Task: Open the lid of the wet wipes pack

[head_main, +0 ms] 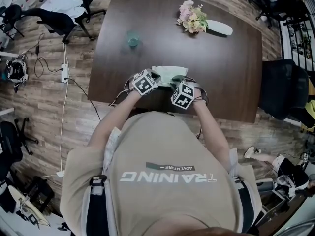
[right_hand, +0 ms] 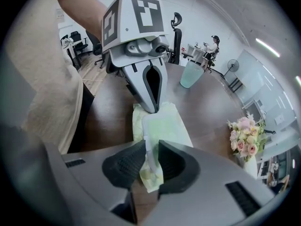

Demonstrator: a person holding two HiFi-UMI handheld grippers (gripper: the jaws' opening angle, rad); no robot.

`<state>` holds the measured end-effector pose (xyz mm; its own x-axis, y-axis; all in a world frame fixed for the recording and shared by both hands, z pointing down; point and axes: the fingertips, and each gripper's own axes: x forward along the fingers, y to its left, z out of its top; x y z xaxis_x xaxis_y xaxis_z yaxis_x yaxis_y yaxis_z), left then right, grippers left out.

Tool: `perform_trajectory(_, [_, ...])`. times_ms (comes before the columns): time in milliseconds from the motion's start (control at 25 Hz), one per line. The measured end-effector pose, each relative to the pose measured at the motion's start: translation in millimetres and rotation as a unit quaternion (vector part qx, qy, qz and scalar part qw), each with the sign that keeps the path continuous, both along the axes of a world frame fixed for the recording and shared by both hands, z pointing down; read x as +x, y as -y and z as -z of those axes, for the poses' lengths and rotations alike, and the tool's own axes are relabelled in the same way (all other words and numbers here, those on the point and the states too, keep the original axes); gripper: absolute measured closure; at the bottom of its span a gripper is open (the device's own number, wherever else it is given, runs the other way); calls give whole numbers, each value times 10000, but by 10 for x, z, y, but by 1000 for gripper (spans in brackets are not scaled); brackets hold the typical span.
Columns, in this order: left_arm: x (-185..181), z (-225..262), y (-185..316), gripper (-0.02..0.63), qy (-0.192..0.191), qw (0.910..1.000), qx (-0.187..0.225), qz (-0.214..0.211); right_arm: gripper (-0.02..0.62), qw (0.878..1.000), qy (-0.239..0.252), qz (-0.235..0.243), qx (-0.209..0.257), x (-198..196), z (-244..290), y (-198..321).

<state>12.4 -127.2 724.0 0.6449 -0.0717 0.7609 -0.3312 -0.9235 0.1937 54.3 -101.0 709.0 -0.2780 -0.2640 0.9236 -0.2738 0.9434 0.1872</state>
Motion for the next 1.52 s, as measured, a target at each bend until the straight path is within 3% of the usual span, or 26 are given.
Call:
perform_trajectory(680, [-7,3,8,597,-29,10000,2,29,532,9999,59,-20,-136,-14,88,-17])
perform_trajectory(1000, [7,-3,-3,597,-42,10000,-15,5,542,9990,-161,311,282,-16,69,-33])
perform_trajectory(1520, [2,-10,3,597,22,10000,58,-30,574,9997,92,125,-180,-26,80,-51])
